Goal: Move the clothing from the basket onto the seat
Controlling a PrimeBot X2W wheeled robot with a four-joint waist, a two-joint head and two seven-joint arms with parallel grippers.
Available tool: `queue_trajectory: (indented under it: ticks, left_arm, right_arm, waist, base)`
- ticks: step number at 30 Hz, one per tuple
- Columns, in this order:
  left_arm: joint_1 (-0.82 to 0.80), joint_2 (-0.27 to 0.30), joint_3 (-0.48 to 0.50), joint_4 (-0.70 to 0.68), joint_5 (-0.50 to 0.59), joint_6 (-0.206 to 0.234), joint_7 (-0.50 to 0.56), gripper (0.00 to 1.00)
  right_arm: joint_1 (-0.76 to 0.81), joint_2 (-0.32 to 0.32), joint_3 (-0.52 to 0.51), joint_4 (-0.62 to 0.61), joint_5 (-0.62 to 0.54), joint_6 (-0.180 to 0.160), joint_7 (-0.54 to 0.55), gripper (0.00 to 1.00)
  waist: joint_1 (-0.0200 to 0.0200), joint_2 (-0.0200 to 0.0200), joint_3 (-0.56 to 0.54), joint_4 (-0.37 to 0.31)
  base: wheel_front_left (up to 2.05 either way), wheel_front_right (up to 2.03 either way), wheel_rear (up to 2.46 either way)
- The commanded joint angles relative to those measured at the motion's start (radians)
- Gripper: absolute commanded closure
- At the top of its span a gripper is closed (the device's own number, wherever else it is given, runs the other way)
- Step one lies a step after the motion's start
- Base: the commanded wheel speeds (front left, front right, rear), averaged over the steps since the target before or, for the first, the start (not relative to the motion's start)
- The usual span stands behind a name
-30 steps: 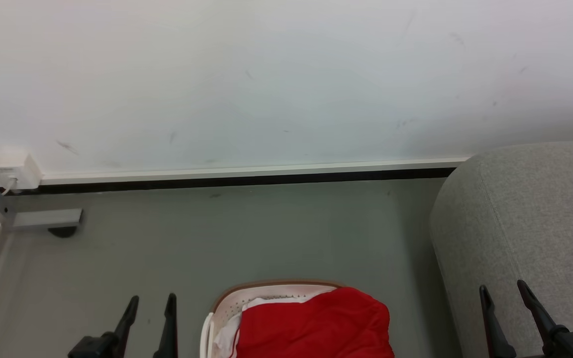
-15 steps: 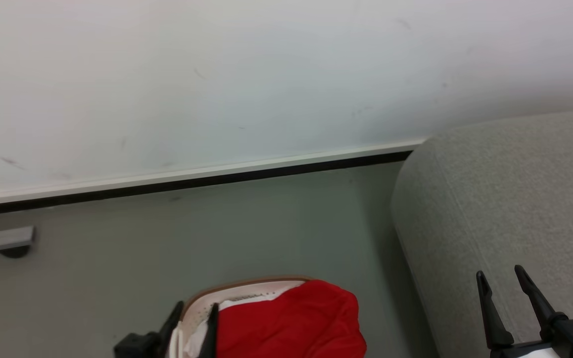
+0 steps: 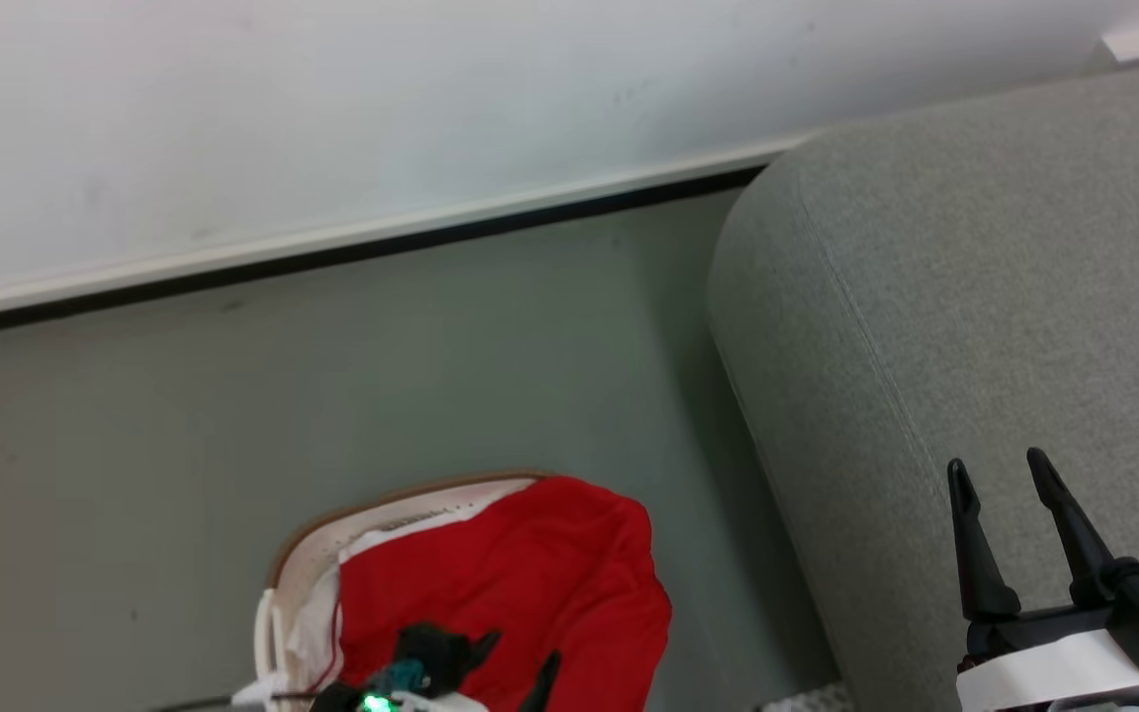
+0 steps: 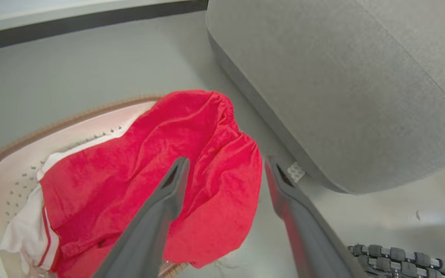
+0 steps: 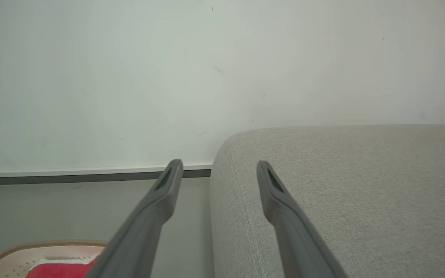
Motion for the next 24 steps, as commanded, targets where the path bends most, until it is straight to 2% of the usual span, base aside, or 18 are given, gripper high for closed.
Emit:
queue_trajectory:
  ticks: [1, 3, 6, 8, 11, 18, 24]
  left_arm:
    - [-0.038, 0.013, -0.024, 0.045, -0.038, 0.002, 0.025, 0.00]
    - [-0.078, 0.016, -0.066, 0.096, -0.075, 0.002, 0.063, 0.00]
    - [-0.118, 0.010, -0.101, 0.149, -0.190, 0.002, 0.140, 0.00]
    - [-0.137, 0.010, -0.119, 0.159, -0.221, 0.002, 0.166, 0.00]
    - [-0.181, 0.031, -0.167, 0.178, -0.300, 0.002, 0.221, 0.00]
    - [-0.250, 0.086, -0.317, 0.145, -0.449, 0.002, 0.286, 0.00]
    - [-0.306, 0.132, -0.422, 0.124, -0.549, 0.002, 0.281, 0.00]
  right_arm:
    - [-0.019, 0.001, -0.004, -0.006, 0.003, -0.002, -0.003, 0.00]
    - [-0.034, 0.003, -0.005, -0.013, 0.005, -0.002, -0.003, 0.00]
    - [-0.050, 0.009, -0.002, -0.019, 0.005, -0.002, -0.003, 0.00]
    - [-0.056, 0.011, 0.002, -0.020, 0.006, -0.002, -0.002, 0.00]
    - [-0.078, 0.014, 0.007, -0.026, 0.009, -0.002, -0.002, 0.00]
    - [-0.116, 0.012, 0.013, -0.038, 0.011, -0.002, -0.002, 0.00]
    - [-0.132, 0.010, 0.012, -0.047, 0.014, -0.002, -0.002, 0.00]
  waist:
    - [-0.0001, 0.0000, 0.048, -0.025]
    - [-0.0001, 0.0000, 0.073, -0.032]
    - [-0.0001, 0.0000, 0.110, -0.040]
    - [-0.0001, 0.0000, 0.124, -0.042]
    - [-0.0001, 0.0000, 0.166, -0.045]
    - [-0.0001, 0.0000, 0.251, -0.050]
    - [-0.0001, 0.0000, 0.307, -0.054]
  base:
    - [0.00, 0.00, 0.00]
    - [0.00, 0.00, 0.00]
    - [0.00, 0.00, 0.00]
    - [0.00, 0.00, 0.00]
    - [0.00, 0.00, 0.00]
    - [0.00, 0.00, 0.00]
    - [0.00, 0.00, 0.00]
